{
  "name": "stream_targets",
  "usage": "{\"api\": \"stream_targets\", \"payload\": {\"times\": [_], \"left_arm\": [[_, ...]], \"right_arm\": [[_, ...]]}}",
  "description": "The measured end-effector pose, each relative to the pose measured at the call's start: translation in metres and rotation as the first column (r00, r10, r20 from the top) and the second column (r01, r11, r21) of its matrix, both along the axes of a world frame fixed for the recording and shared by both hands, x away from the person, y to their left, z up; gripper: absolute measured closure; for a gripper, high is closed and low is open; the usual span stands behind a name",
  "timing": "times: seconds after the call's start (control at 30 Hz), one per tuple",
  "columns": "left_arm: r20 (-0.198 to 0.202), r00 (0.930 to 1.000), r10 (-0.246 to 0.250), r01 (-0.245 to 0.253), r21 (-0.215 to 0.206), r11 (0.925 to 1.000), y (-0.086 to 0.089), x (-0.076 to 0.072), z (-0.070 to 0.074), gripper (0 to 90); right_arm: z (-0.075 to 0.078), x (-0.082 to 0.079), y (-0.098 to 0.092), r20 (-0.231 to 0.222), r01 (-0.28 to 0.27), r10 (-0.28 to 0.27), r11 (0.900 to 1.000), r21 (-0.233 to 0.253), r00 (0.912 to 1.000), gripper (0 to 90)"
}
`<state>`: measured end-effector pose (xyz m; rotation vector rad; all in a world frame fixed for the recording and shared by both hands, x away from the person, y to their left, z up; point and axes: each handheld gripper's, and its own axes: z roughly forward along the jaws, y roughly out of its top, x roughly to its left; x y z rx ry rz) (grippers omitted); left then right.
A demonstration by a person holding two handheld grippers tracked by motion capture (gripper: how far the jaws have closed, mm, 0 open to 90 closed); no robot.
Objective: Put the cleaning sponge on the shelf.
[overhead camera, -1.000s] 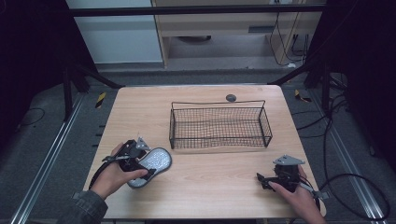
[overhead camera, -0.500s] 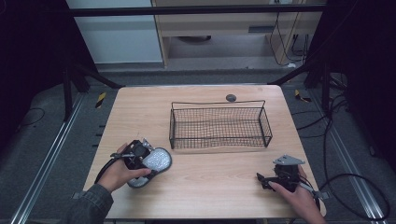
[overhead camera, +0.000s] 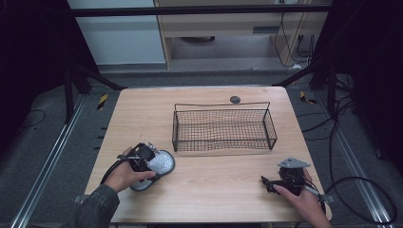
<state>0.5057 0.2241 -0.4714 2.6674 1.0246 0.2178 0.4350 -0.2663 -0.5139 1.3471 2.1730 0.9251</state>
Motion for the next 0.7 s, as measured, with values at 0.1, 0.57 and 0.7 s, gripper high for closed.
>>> {"api": "stream_targets", "payload": {"times": [0.1, 0.57, 0.7], "left_arm": [[-0.011, 0.9999, 0.002, -0.002, 0.004, 1.0000, 0.001, 0.001, -0.003, 3.5], [-0.016, 0.9999, 0.003, -0.003, -0.006, 1.0000, 0.004, 0.002, -0.005, 9.1], [0.025, 0.9995, -0.018, 0.018, -0.014, 0.9997, 0.005, -0.004, 0.002, 9.9]], "right_arm": [[0.000, 0.000, 0.000, 0.000, 0.000, 0.000, 1.000, 0.000, 1.0000, 0.3], [0.000, 0.000, 0.000, 0.000, 0.000, 0.000, 1.000, 0.001, 1.0000, 0.3], [0.000, 0.000, 0.000, 0.000, 0.000, 0.000, 1.000, 0.000, 1.0000, 0.3]]}}
